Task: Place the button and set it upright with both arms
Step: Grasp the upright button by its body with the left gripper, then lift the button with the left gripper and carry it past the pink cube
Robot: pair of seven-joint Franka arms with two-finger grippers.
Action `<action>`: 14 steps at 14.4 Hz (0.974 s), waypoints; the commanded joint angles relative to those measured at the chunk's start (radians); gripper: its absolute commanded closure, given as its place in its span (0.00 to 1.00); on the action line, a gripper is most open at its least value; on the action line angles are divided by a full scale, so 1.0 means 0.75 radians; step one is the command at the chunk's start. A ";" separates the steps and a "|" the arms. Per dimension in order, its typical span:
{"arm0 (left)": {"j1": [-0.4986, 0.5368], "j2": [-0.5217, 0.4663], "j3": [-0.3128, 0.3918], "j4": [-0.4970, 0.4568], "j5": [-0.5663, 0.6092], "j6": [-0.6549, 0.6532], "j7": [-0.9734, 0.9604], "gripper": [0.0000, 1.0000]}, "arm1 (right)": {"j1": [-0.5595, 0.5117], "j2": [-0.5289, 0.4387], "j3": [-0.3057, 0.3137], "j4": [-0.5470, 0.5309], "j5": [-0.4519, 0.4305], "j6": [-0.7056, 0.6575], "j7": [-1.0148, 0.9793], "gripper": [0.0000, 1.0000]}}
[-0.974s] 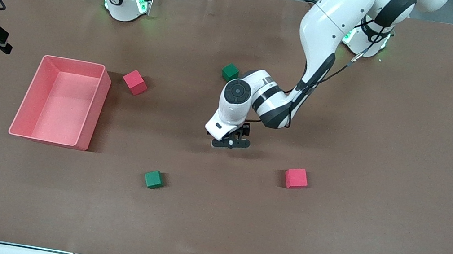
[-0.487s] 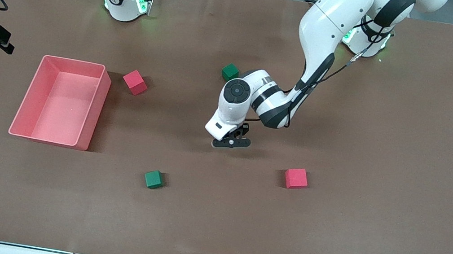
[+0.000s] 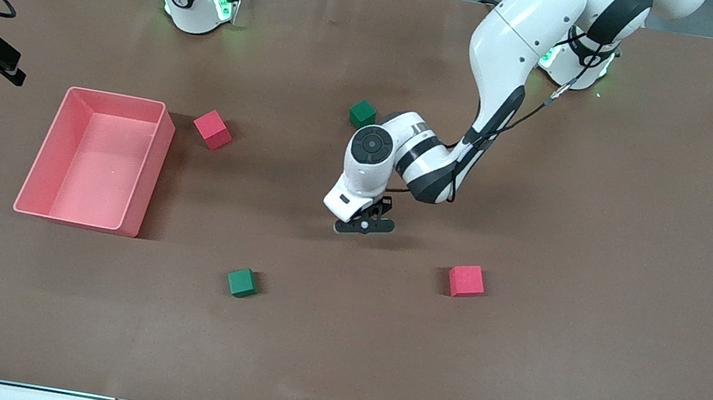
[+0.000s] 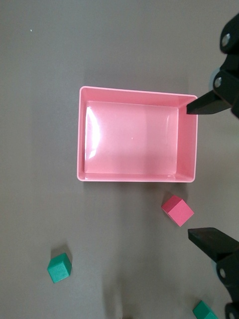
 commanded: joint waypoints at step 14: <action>0.006 -0.284 0.304 0.026 0.045 -0.521 -0.332 1.00 | 0.032 -0.044 0.001 -0.063 -0.013 0.003 -0.008 0.00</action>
